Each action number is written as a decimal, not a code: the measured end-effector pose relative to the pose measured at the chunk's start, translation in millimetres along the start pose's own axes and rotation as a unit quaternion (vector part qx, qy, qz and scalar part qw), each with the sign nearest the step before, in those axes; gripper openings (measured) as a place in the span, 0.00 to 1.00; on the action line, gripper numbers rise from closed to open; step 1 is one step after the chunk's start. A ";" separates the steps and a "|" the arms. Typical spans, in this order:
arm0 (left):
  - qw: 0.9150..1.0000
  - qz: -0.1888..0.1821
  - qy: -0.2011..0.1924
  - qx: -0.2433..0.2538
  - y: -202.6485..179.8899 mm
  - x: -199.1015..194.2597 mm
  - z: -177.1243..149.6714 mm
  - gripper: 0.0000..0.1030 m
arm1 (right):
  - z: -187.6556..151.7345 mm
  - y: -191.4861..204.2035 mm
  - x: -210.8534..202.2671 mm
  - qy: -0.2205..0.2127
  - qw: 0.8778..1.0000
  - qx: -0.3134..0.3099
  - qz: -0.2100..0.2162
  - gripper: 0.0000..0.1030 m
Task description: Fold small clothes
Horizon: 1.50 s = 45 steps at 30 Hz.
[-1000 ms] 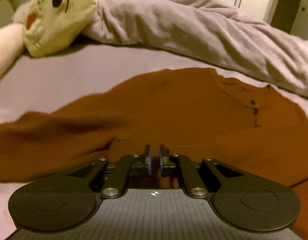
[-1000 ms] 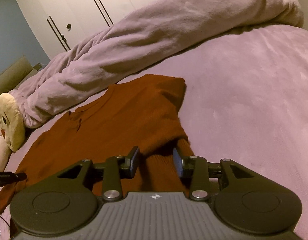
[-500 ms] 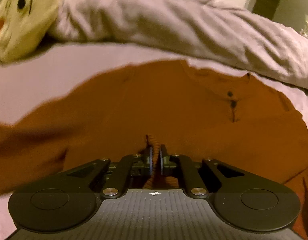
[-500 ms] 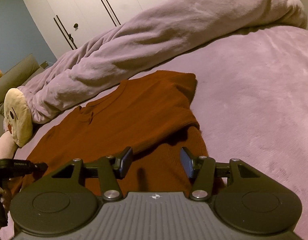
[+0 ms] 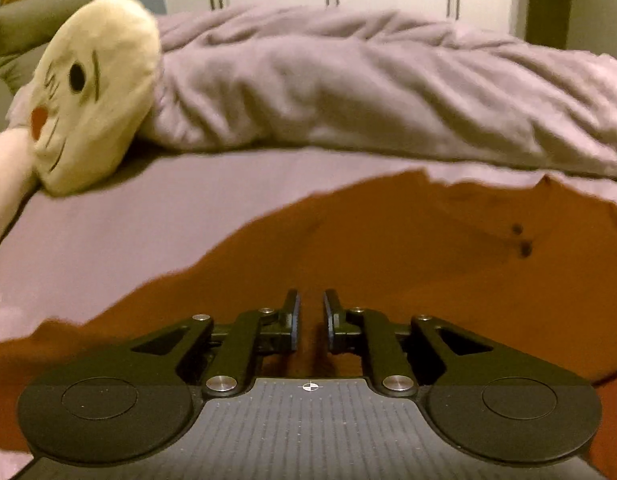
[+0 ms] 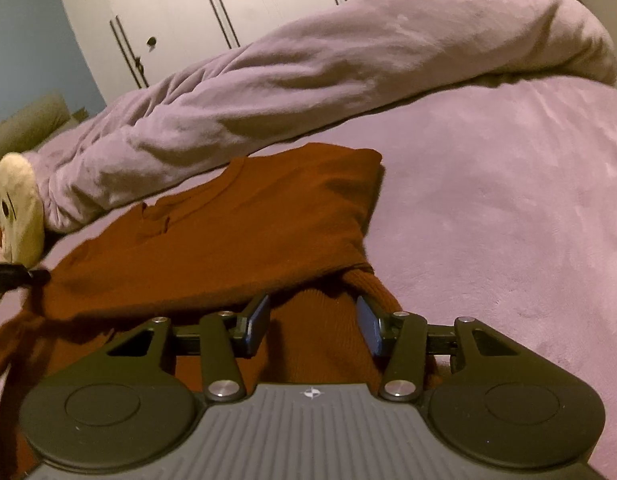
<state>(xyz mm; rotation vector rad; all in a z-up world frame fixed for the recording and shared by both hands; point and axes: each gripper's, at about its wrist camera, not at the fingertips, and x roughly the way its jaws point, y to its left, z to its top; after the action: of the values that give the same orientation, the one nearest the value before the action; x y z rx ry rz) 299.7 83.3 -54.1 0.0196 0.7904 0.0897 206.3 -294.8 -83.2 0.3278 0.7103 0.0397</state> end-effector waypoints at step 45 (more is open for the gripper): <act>0.843 0.139 -0.057 -0.517 347.9 -104.3 -150.8 0.09 | -27.4 66.1 -53.1 0.036 0.997 -0.060 -0.006 0.43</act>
<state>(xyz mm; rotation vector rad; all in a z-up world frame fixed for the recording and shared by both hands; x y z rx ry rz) 94.0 418.3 -68.5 -0.8867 0.5323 0.7798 153.3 -232.1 -48.6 0.2072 0.7784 0.0840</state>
